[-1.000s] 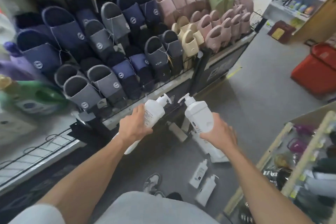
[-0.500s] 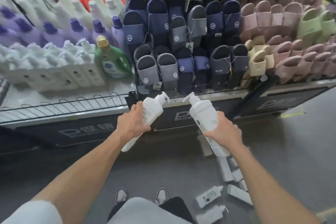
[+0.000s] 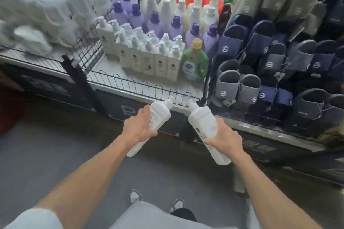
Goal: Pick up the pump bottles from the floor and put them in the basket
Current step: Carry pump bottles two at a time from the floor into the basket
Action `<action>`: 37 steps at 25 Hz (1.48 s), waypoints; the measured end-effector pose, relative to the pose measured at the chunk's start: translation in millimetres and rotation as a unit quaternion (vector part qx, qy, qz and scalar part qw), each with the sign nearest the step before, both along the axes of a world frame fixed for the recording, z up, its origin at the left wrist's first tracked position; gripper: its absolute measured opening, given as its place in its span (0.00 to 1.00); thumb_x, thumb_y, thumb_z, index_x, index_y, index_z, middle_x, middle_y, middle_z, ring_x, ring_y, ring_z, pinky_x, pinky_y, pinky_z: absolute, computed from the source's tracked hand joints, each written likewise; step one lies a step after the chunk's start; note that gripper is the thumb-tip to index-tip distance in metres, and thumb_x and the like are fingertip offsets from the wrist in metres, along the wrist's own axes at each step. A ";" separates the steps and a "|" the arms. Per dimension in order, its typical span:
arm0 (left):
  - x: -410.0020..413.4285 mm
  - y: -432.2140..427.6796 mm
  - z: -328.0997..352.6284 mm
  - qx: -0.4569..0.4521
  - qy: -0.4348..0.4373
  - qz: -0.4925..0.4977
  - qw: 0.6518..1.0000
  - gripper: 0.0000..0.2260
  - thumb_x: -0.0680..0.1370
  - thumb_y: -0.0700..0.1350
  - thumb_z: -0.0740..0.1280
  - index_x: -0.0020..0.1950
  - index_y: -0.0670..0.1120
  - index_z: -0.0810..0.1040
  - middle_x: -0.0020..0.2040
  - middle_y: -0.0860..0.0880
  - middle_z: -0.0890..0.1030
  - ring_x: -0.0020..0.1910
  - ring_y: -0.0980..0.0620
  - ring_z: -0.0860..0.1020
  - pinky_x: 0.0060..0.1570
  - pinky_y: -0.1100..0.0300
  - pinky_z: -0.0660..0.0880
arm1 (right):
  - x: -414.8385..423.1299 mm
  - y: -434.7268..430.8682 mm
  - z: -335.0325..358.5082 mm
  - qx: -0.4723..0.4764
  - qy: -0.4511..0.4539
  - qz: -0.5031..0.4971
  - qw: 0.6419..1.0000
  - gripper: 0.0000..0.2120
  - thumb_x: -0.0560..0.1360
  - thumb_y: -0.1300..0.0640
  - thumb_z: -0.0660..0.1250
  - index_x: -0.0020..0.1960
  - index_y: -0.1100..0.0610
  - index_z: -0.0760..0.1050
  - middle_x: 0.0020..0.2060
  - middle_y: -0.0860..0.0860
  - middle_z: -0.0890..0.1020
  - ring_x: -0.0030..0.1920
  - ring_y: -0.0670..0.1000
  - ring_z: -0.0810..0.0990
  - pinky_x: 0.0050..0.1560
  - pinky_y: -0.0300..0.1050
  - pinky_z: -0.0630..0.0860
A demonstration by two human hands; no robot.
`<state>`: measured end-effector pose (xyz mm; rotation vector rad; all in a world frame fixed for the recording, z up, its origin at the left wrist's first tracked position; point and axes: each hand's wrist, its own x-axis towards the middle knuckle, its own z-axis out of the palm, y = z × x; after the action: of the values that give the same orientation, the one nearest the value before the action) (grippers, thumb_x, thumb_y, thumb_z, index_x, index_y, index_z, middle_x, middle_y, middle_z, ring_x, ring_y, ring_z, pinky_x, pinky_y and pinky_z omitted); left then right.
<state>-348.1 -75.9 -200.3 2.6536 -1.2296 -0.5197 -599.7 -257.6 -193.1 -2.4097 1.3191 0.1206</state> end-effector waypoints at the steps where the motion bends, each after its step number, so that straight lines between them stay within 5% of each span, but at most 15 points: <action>1: 17.7 17.9 0.1 0.000 0.002 0.019 1.000 0.39 0.67 0.58 0.75 0.69 0.50 0.57 0.59 0.48 0.73 0.48 0.44 0.80 0.43 0.51 0.75 | 23.1 9.3 1.1 -0.004 0.002 0.019 1.000 0.33 0.61 0.39 0.75 0.59 0.45 0.61 0.49 0.46 0.79 0.46 0.54 0.80 0.43 0.50 0.74; 7: 111.8 122.7 5.7 0.000 0.019 0.149 0.989 0.36 0.65 0.57 0.75 0.65 0.52 0.59 0.55 0.50 0.72 0.47 0.42 0.80 0.48 0.48 0.76 | 155.4 60.1 7.5 -0.015 0.001 0.117 0.993 0.32 0.63 0.43 0.75 0.61 0.47 0.64 0.46 0.45 0.78 0.41 0.54 0.77 0.39 0.48 0.70; 13: 179.6 219.5 3.1 0.004 0.014 0.302 0.953 0.35 0.65 0.58 0.74 0.64 0.51 0.60 0.57 0.50 0.73 0.50 0.39 0.79 0.48 0.49 0.73 | 290.4 108.9 9.4 -0.020 -0.013 0.244 0.970 0.33 0.60 0.40 0.74 0.59 0.47 0.64 0.40 0.43 0.77 0.37 0.49 0.79 0.35 0.48 0.78; 25: 289.4 339.3 -9.4 0.014 0.028 0.559 0.829 0.34 0.66 0.57 0.73 0.64 0.51 0.59 0.64 0.51 0.74 0.53 0.37 0.78 0.49 0.50 0.74 | 560.0 193.7 6.2 -0.009 0.005 0.477 0.879 0.30 0.64 0.41 0.74 0.56 0.48 0.61 0.41 0.45 0.77 0.35 0.49 0.75 0.28 0.43 0.64; 37: 405.3 449.6 -22.3 0.003 0.020 0.648 0.762 0.36 0.66 0.59 0.74 0.64 0.49 0.59 0.64 0.48 0.73 0.54 0.37 0.79 0.48 0.50 0.73 | 759.4 324.9 8.1 -0.010 0.010 0.580 0.814 0.29 0.61 0.40 0.71 0.53 0.48 0.59 0.40 0.44 0.77 0.37 0.54 0.79 0.37 0.48 0.74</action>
<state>57.3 373.7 -222.6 2.6557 0.7461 -0.2715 159.7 67.4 -185.0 -2.8470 -0.3313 0.4449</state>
